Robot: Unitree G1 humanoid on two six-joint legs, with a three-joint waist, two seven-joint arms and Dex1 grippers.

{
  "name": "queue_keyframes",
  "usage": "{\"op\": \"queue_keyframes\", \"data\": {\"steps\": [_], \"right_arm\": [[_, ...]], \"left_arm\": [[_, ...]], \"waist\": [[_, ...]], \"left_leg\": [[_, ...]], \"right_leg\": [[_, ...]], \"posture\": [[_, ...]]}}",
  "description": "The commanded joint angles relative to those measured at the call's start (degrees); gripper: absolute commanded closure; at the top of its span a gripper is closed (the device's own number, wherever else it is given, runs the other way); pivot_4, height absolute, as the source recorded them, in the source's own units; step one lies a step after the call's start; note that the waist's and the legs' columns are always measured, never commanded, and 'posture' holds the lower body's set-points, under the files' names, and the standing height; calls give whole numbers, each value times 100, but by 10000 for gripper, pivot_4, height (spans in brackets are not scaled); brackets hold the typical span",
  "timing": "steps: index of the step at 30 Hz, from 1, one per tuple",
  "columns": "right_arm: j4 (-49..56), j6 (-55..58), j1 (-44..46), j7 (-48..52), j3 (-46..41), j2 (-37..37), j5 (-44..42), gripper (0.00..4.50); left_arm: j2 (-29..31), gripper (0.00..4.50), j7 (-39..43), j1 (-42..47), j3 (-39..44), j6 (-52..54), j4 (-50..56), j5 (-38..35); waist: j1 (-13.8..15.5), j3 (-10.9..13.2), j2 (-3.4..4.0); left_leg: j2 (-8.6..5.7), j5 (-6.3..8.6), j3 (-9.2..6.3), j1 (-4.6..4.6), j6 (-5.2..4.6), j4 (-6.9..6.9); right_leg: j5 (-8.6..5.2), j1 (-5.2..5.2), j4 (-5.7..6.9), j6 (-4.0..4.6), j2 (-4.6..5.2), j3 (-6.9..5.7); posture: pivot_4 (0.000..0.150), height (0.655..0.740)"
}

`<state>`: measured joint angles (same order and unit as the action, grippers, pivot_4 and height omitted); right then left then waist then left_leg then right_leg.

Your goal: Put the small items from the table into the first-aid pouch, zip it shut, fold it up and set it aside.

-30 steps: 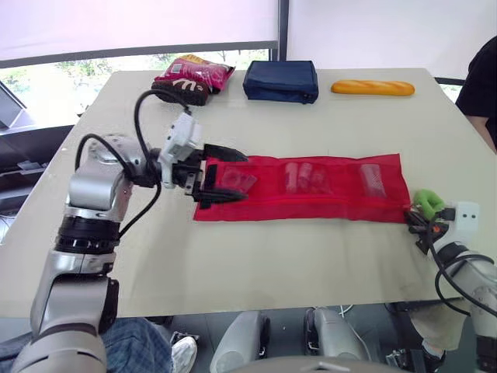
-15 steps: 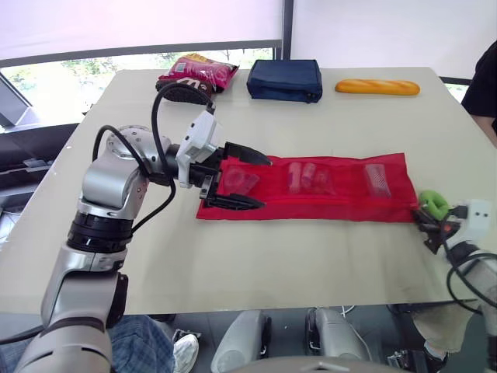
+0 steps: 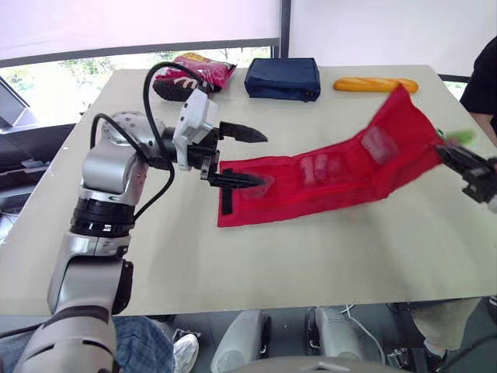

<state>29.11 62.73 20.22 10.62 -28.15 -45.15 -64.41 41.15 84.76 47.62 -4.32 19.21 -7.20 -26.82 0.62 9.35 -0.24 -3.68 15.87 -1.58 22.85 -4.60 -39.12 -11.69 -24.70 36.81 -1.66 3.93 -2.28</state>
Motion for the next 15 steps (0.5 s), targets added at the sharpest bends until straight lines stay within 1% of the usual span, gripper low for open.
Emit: {"op": "queue_keyframes", "data": {"steps": [1, 4, 6, 10, 13, 15], "right_arm": [[433, 452, 784, -1168, 946, 529, -467, 44739], [647, 683, 964, -1613, 1603, 958, -502, 44739], [681, 699, 896, -1840, 1966, 1286, -374, 44739], [685, 553, 465, -1892, 2737, 1644, 341, 44739], [664, 269, 236, -1605, 3143, 1630, 922, 44739], [715, 65, 164, -1216, 3192, 1422, 1169, 38418]], "left_arm": [[124, 114, -10, 101, 233, -67, 129, -46], [158, 114, -37, 85, 285, -67, 133, -58], [177, 114, -44, 35, 312, -63, 170, -54], [202, 114, -92, -81, 358, -44, 248, -61], [220, 114, -108, -160, 384, -48, 279, -74], [236, 0, -113, -216, 398, -56, 294, -75]], "waist": [[-5, 5, -7], [13, 7, -8], [20, 7, -12], [22, 7, -12], [10, 8, -15], [6, 8, -15]], "left_leg": [[-2, 0, -2, 5, 0, -1], [-2, 0, -3, 9, 1, -3], [-3, 0, -7, 11, 0, -1], [-12, 4, -8, 13, -6, -3], [-15, 5, -6, 13, -7, -5], [-14, 4, -5, 11, -7, -5]], "right_leg": [[0, -2, 0, 0, 2, -1], [0, -8, 0, 1, 3, -1], [0, -9, 0, 1, 3, -2], [1, -8, -2, 1, 6, -2], [1, -8, -1, 0, 6, -1], [1, -8, 0, 0, 2, 0]], "posture": [[1500, 7395], [1500, 7395], [1500, 7395], [1500, 7395], [1500, 7395], [1500, 7395]]}}
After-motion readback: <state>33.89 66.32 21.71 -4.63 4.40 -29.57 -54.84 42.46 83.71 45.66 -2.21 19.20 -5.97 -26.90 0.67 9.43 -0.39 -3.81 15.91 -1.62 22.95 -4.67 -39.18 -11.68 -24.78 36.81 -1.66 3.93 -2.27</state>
